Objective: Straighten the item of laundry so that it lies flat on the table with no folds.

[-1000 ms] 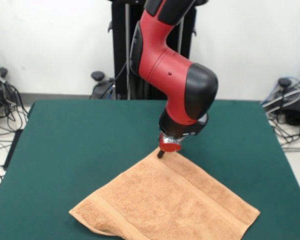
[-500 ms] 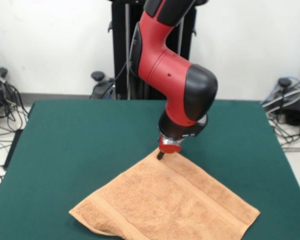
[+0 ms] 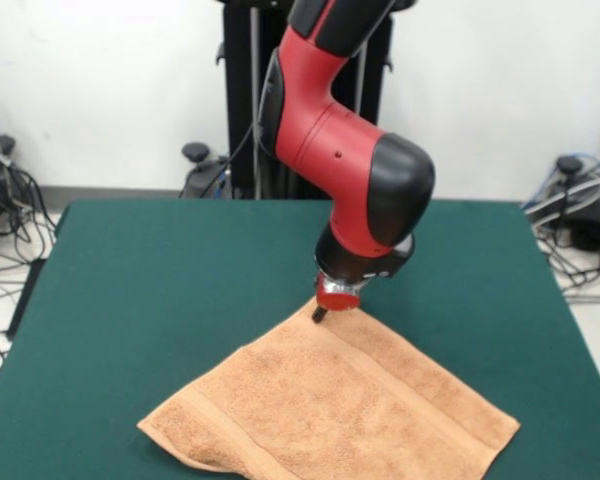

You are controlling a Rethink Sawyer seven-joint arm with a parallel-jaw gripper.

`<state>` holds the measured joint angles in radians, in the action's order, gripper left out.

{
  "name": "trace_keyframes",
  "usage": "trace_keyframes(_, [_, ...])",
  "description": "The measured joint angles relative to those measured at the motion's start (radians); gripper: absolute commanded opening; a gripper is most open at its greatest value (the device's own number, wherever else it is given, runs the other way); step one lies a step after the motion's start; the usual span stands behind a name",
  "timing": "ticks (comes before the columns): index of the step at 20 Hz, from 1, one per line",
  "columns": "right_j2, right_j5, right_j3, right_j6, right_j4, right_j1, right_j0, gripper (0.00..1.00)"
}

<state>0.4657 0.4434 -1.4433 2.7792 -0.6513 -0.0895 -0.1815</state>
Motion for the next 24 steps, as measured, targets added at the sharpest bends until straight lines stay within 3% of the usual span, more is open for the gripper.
trace_keyframes(24, [0.022, 0.036, 0.024, 0.000, -0.010, -0.017, -0.008, 1.00])
